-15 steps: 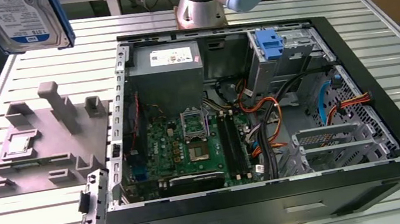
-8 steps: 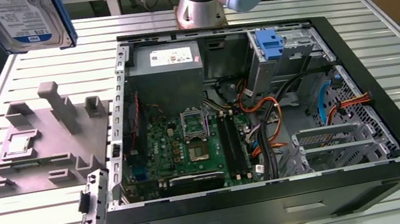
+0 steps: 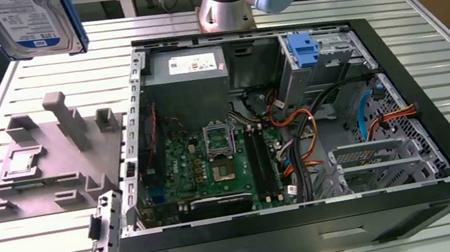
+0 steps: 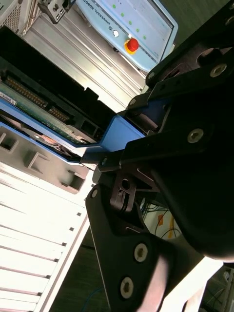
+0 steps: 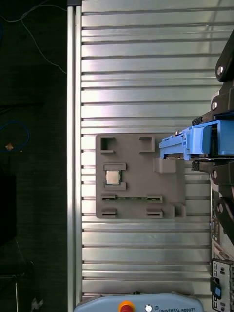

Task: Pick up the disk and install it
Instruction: 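Pick up the disk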

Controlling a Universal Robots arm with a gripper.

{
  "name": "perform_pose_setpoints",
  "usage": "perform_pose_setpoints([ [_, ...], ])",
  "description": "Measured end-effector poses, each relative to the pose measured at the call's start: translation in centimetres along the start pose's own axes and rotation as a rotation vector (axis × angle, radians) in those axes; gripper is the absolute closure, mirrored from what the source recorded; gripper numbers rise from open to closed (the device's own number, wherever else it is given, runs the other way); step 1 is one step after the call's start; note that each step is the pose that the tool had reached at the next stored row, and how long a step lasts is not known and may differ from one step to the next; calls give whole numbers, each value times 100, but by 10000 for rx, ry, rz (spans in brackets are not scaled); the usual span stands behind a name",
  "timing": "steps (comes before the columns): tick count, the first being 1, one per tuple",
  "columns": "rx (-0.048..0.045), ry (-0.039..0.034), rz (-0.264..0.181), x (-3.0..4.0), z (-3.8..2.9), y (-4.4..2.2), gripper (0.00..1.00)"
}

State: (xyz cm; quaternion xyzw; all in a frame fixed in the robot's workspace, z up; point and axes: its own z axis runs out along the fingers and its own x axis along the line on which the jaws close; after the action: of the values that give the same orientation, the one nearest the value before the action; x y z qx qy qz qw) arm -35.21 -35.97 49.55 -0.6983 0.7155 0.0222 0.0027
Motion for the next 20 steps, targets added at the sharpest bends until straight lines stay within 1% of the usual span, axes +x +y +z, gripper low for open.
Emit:
perform_pose_setpoints([
  [12, 0, 0, -1, 0, 0, -13, 63],
  [20, -1, 0, 0, -3, -3, -108, 63],
])
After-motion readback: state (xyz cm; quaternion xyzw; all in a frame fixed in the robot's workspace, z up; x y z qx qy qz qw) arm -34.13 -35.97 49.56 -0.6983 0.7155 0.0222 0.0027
